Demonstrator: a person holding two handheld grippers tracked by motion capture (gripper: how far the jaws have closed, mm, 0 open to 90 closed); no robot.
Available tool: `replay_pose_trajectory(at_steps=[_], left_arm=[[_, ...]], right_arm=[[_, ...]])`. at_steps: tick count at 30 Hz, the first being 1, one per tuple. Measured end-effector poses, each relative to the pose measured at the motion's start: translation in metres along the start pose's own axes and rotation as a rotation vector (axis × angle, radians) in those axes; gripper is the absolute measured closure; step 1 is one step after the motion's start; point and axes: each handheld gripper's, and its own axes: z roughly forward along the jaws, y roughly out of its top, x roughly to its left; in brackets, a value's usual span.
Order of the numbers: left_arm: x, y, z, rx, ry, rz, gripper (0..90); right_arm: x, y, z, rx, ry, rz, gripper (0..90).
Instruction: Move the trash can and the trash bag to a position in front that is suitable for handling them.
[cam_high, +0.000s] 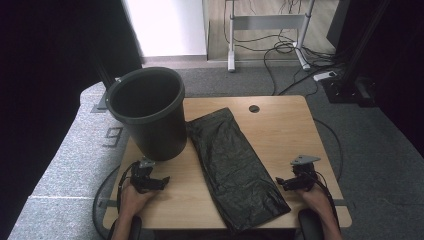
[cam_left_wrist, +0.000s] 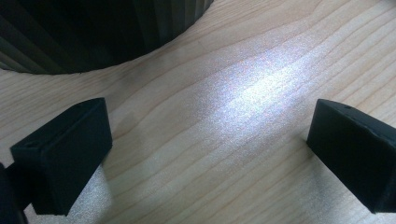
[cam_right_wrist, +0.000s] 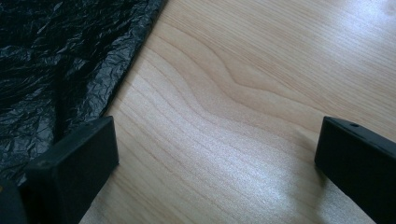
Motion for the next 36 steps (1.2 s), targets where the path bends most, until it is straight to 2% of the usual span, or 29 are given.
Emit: replay_pose_trajectory(at_steps=[15, 20, 25, 28, 36], left_arm=[[-0.001, -0.001, -0.001, 0.001, 0.002, -0.003, 0.0], [-0.001, -0.001, -0.001, 0.000, 0.002, -0.004, 0.0], [-0.001, -0.001, 0.000, 0.001, 0.002, -0.003, 0.0], [-0.001, -0.001, 0.000, 0.001, 0.002, -0.003, 0.0], [-0.001, 0.000, 0.000, 0.001, 0.002, -0.003, 0.0]], right_arm=[[0.001, 0.000, 0.000, 0.000, -0.003, 0.002, 0.0], [0.006, 0.000, 0.000, 0.001, 0.003, -0.002, 0.0], [0.022, 0.010, 0.010, 0.002, 0.049, -0.047, 0.0], [0.032, 0.020, 0.020, 0.003, 0.092, -0.092, 0.0], [0.059, 0.042, 0.042, 0.003, 0.146, -0.145, 0.0]])
